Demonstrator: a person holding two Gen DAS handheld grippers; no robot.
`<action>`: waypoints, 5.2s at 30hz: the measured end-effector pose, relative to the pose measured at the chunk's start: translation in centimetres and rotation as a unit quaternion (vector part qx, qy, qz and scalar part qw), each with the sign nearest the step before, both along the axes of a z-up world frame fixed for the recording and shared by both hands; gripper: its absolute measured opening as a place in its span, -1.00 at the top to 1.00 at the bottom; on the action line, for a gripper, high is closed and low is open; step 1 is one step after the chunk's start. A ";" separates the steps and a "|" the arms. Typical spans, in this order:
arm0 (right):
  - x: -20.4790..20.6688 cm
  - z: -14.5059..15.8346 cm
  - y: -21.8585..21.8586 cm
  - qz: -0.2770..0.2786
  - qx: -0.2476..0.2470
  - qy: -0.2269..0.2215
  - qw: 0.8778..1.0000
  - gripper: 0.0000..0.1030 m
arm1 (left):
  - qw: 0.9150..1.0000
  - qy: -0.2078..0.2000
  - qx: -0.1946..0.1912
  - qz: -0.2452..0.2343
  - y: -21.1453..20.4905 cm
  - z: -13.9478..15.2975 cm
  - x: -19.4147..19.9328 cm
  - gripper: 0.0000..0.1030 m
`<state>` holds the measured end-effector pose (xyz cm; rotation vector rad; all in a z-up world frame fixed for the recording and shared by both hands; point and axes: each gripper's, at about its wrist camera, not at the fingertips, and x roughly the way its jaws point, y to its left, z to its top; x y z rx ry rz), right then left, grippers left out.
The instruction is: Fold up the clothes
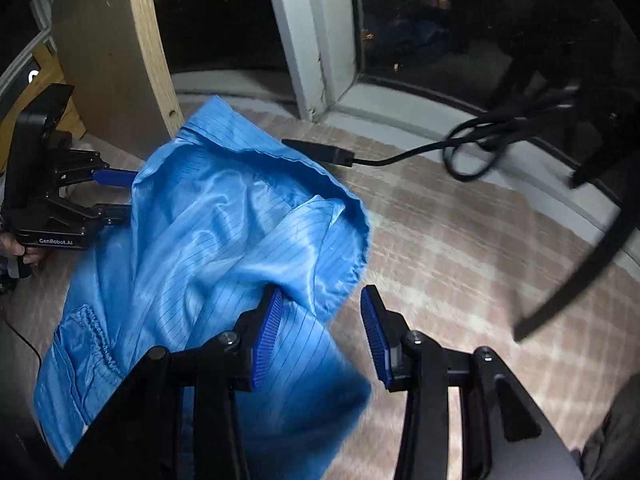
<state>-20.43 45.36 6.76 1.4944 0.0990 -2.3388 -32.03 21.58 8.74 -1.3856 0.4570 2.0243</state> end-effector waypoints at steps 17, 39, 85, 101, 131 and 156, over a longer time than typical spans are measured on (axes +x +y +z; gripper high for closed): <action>5.9 8.0 -2.1 0.006 -0.036 0.146 0.989 0.97 | 0.989 0.096 0.101 -0.043 -4.7 9.9 10.6 0.95; -0.4 -0.9 -4.3 0.107 -0.060 -0.029 0.992 0.12 | 0.996 0.066 0.037 -0.046 -5.4 7.5 11.4 0.94; 33.6 1.8 -5.6 -0.070 -0.130 -0.035 0.988 0.97 | 0.979 -0.141 0.140 0.043 -11.4 3.1 25.4 0.98; 39.8 7.0 -6.6 -0.059 -0.062 0.031 0.996 0.28 | 0.996 -0.023 0.067 0.054 -18.7 8.9 31.6 0.67; 24.2 -2.6 0.0 -0.003 -0.271 -0.207 0.940 0.96 | 0.967 -0.032 0.106 -0.231 -2.2 1.8 43.9 1.00; 25.9 5.1 -14.4 0.250 -0.101 -0.045 0.962 -0.05 | 0.994 0.062 0.038 0.077 -10.7 5.5 41.4 0.59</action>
